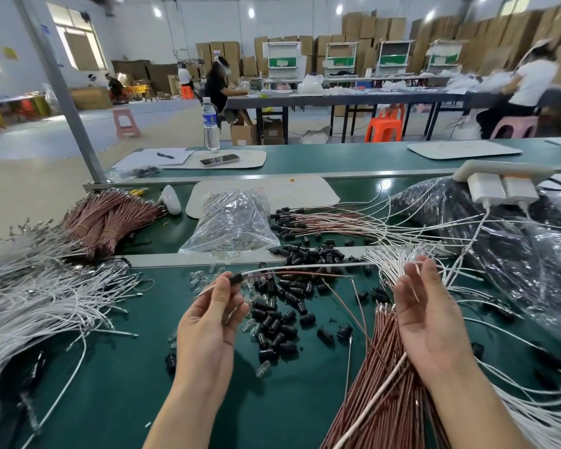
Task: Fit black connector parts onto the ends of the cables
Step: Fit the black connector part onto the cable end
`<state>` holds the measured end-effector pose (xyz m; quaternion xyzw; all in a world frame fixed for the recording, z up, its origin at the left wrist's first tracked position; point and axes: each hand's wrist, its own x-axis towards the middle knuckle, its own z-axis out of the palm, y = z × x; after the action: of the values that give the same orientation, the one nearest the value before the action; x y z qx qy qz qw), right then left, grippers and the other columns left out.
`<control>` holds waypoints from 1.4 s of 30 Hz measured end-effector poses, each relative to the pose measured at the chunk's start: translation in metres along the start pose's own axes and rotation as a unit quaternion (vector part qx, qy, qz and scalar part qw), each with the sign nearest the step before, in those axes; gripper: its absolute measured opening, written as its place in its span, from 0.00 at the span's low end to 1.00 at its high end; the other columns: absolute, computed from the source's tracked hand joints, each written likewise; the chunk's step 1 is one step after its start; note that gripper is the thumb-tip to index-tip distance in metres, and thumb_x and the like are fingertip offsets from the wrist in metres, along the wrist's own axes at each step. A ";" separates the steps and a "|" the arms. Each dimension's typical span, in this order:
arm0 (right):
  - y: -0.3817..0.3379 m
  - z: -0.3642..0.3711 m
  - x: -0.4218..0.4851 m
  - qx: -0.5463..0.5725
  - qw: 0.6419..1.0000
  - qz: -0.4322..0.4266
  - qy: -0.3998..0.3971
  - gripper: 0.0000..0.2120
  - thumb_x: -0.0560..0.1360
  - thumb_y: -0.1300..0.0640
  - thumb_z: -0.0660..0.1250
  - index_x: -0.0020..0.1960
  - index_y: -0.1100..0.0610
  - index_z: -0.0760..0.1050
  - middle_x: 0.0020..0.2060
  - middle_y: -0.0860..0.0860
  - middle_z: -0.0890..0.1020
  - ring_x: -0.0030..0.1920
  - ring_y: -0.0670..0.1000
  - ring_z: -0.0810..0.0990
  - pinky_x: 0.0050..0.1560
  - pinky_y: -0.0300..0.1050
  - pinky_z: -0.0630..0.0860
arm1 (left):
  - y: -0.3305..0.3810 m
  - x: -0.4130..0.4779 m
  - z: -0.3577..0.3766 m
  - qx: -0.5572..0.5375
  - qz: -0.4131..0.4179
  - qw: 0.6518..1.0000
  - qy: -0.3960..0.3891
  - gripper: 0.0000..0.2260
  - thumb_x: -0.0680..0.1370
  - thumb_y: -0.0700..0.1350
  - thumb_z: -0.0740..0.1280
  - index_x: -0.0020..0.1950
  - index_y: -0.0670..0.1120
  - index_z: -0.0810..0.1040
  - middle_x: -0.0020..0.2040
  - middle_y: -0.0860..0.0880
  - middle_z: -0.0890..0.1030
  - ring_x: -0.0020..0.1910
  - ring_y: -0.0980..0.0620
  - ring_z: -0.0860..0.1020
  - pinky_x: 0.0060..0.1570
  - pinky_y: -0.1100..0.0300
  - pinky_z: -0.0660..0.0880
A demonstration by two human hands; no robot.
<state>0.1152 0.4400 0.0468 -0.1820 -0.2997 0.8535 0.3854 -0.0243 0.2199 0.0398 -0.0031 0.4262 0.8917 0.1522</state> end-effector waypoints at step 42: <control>0.047 0.026 -0.023 -0.219 0.971 0.023 -0.093 0.14 0.67 0.48 0.73 0.51 0.52 0.87 0.49 0.56 0.87 0.46 0.53 0.87 0.44 0.38 0.82 | -0.037 -0.023 0.017 0.197 -0.014 0.968 -0.156 0.08 0.74 0.50 0.71 0.48 0.48 0.87 0.42 0.44 0.83 0.37 0.50 0.81 0.38 0.59 0.81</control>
<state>0.0898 0.3881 0.0372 -0.1887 -0.5098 0.7888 0.2868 0.0101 0.2489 0.0255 0.1606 0.5645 0.7772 0.2268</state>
